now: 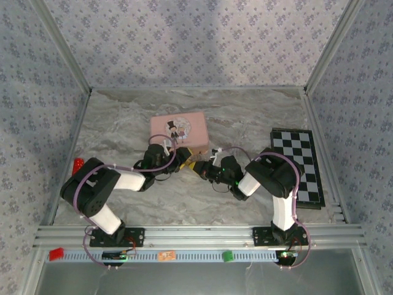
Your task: Unlock a padlock with a key
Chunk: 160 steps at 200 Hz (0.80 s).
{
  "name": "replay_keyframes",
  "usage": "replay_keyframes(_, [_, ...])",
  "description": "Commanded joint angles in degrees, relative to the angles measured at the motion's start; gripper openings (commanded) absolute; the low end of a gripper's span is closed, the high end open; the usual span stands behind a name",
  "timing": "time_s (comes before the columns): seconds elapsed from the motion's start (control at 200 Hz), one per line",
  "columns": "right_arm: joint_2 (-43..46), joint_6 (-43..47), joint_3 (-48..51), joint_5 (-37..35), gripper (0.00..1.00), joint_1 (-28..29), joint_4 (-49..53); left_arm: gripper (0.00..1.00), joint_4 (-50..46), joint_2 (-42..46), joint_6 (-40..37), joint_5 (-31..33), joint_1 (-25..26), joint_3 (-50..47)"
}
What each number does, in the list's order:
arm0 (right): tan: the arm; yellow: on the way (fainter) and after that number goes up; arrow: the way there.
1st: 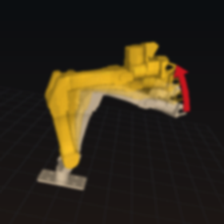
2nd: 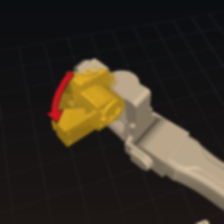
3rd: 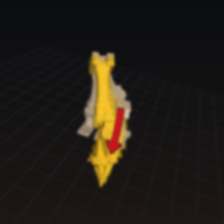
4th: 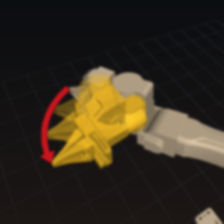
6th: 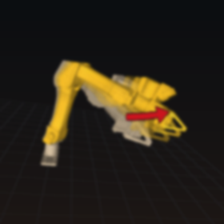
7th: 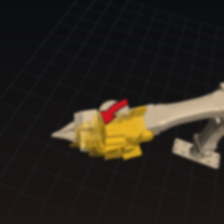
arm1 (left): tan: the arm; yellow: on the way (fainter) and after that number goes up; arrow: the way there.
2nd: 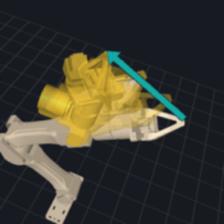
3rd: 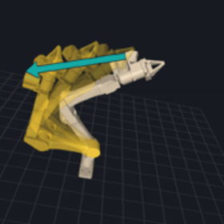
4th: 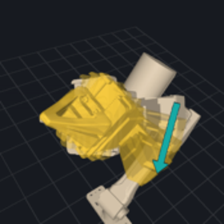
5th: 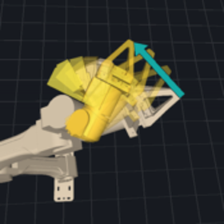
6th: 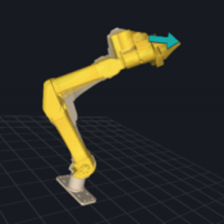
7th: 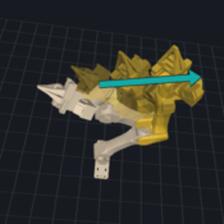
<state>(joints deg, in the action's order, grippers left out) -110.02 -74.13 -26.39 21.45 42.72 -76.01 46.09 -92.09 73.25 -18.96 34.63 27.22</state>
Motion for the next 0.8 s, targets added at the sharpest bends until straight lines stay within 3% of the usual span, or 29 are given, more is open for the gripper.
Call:
replay_keyframes(0.0, [1.4, 0.3, -0.4, 1.5, 0.00, 1.0, -0.7, 0.58, -5.5, 0.0, 4.4, 0.7, 0.4, -2.6])
replay_keyframes(0.375, [0.9, 0.0, -1.0, 1.4, 0.00, 1.0, -1.9, 0.44, -7.4, 1.0, 4.2, 3.4, 2.6, -2.8])
replay_keyframes(0.795, [1.1, -0.1, -1.9, 1.8, 0.00, 0.3, -1.9, 0.15, -4.8, -0.5, 5.2, 3.0, 3.4, -3.2])
